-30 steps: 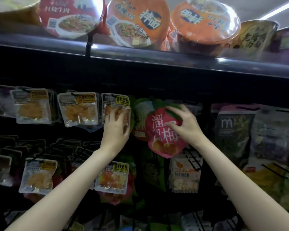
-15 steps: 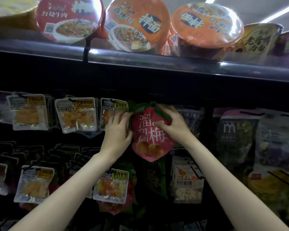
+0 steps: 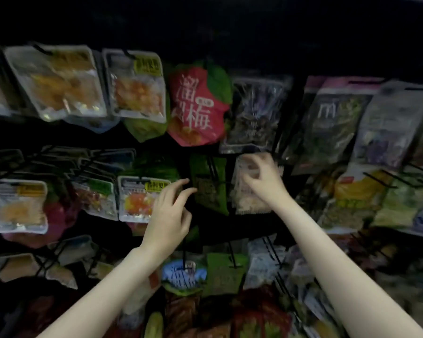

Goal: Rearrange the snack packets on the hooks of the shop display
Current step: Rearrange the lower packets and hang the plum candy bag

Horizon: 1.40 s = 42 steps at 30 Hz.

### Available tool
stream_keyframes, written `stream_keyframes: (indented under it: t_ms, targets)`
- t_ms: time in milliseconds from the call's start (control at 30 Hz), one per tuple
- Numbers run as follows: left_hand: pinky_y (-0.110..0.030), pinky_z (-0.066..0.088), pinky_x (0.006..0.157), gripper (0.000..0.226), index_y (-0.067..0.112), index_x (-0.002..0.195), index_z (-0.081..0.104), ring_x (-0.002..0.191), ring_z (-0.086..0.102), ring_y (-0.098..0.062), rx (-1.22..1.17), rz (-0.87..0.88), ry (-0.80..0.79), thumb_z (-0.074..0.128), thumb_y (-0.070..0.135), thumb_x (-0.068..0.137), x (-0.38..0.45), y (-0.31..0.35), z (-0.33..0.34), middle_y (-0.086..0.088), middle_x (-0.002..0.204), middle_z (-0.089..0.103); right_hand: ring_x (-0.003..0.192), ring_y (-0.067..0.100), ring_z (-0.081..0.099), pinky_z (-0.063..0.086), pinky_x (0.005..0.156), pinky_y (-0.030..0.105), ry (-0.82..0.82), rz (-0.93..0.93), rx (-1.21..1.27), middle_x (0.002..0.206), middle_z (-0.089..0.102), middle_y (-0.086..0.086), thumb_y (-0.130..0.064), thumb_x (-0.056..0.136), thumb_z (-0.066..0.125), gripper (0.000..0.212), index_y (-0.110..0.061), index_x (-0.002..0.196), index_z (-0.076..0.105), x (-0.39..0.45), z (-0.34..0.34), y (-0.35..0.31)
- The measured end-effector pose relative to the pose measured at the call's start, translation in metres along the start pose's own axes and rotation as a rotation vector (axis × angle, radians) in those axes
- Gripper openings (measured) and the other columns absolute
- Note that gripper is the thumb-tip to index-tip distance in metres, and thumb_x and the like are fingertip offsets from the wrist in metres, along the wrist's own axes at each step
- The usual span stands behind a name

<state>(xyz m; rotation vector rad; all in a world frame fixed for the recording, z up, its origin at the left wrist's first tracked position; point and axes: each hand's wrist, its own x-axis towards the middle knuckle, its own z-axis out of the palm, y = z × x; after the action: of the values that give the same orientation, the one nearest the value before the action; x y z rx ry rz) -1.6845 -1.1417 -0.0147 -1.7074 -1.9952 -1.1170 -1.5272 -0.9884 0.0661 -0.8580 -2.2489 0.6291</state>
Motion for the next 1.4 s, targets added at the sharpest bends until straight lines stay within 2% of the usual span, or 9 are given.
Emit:
stream_keyframes:
  t_ms: [133,300,433,567,700,900,1100,1267,1400]
  targets:
    - [-0.050,0.033,0.102,0.046,0.011,0.125,0.053,0.129,0.027,-0.024,0.000,-0.038,-0.115,0.061,-0.002,0.081,-0.031,-0.009,0.028,-0.011,0.139,0.041,0.123,0.025,0.045,0.042,0.097,0.033,-0.162,0.186,-0.008,0.140,0.036,0.006,-0.022,0.091,0.059,0.047,-0.019,0.135,0.043,-0.041,0.027,0.051]
    - [-0.042,0.027,0.104,0.046,0.014,0.132,0.048,0.129,0.029,-0.021,-0.017,-0.112,-0.237,0.055,0.005,0.088,-0.065,-0.020,0.051,-0.005,0.142,0.038,0.119,0.019,0.047,0.042,0.091,0.026,-0.362,0.316,-0.061,0.136,0.040,0.005,-0.024,0.092,0.057,0.049,-0.018,0.137,0.040,-0.086,0.060,0.103]
    - [-0.033,0.018,0.107,0.048,0.020,0.139,0.039,0.134,0.028,-0.020,0.020,-0.209,-0.410,0.050,0.015,0.093,-0.102,-0.018,0.080,0.000,0.144,0.035,0.134,0.023,0.033,0.033,0.093,0.021,-0.453,0.302,-0.137,0.145,0.032,0.005,-0.008,0.096,0.048,0.046,-0.016,0.140,0.037,-0.123,0.097,0.157]
    - [-0.034,0.035,0.094,0.056,0.019,0.146,0.024,0.124,0.042,-0.026,0.116,-0.314,-0.660,0.045,0.014,0.095,-0.116,-0.022,0.101,-0.005,0.144,0.037,0.143,0.024,0.016,0.031,0.106,0.034,-0.528,0.319,-0.185,0.155,0.017,0.004,0.006,0.093,0.043,0.060,-0.017,0.147,0.025,-0.125,0.129,0.201]
    - [-0.036,0.041,0.081,0.060,0.018,0.148,0.017,0.113,0.048,-0.030,0.185,-0.438,-0.798,0.043,0.011,0.094,-0.126,-0.018,0.112,-0.009,0.144,0.036,0.141,0.026,0.023,0.028,0.109,0.035,-0.592,0.228,-0.180,0.154,0.022,0.007,0.002,0.093,0.049,0.064,-0.015,0.148,0.021,-0.100,0.155,0.237]
    - [-0.040,0.041,0.093,0.060,0.013,0.146,0.024,0.119,0.046,-0.032,0.115,-0.508,-0.744,0.048,0.008,0.091,-0.139,-0.020,0.121,-0.013,0.138,0.043,0.128,0.030,0.042,0.038,0.100,0.037,-0.511,0.245,-0.250,0.143,0.041,0.012,-0.002,0.095,0.047,0.046,-0.010,0.140,0.040,-0.103,0.170,0.241]
    - [-0.032,0.035,0.097,0.056,0.014,0.142,0.031,0.124,0.042,-0.029,-0.014,-0.504,-0.580,0.051,0.010,0.091,-0.127,0.001,0.139,-0.012,0.140,0.042,0.130,0.024,0.041,0.033,0.105,0.032,-0.624,0.088,-0.311,0.143,0.043,0.007,-0.017,0.098,0.048,0.037,-0.011,0.134,0.048,-0.130,0.124,0.231]
    - [-0.007,0.023,0.091,0.049,0.020,0.142,0.032,0.129,0.036,-0.015,-0.236,-0.470,-0.488,0.049,0.024,0.096,-0.113,0.033,0.150,-0.001,0.141,0.040,0.109,0.026,0.057,0.048,0.085,0.036,-0.459,-0.195,-0.300,0.124,0.055,0.008,-0.016,0.099,0.045,0.029,-0.008,0.125,0.055,-0.123,0.073,0.198]
    - [-0.022,0.033,0.099,0.039,0.017,0.134,0.045,0.125,0.040,-0.021,-0.161,-0.368,-0.193,0.049,0.019,0.095,-0.076,0.043,0.129,-0.006,0.136,0.040,0.101,0.023,0.058,0.045,0.084,0.023,-0.270,-0.376,-0.093,0.111,0.060,0.010,-0.007,0.093,0.051,0.025,-0.004,0.118,0.058,-0.085,0.048,0.157]
